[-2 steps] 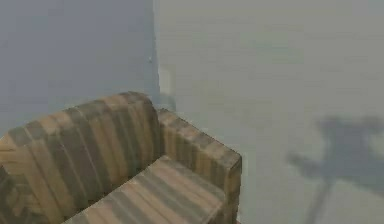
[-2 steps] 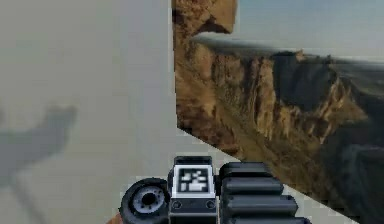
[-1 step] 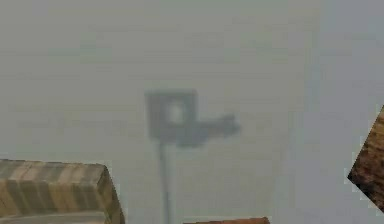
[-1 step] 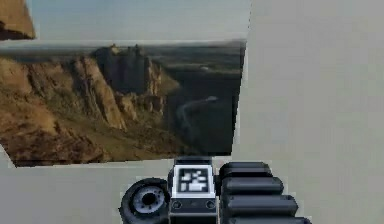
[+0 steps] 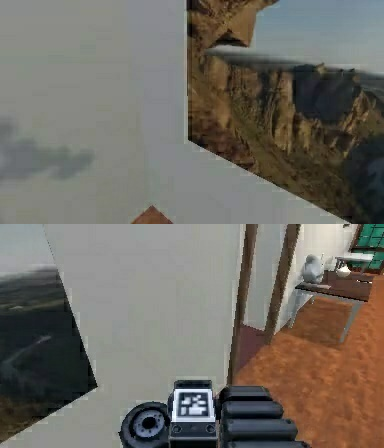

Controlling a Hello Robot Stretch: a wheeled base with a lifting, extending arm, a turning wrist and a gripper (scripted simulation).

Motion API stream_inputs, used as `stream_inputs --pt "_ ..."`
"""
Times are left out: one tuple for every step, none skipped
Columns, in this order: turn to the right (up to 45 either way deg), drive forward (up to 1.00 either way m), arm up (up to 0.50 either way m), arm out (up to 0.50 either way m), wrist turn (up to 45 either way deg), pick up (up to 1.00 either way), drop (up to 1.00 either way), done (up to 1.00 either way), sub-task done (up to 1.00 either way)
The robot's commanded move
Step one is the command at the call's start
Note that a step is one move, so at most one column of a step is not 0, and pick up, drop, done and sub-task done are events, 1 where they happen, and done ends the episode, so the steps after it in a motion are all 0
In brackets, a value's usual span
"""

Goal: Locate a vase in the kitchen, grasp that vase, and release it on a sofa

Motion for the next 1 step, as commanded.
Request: stream_inputs --pt "45.0 0.00 0.00 0.00 0.0 0.00 0.00 0.00 0.00"
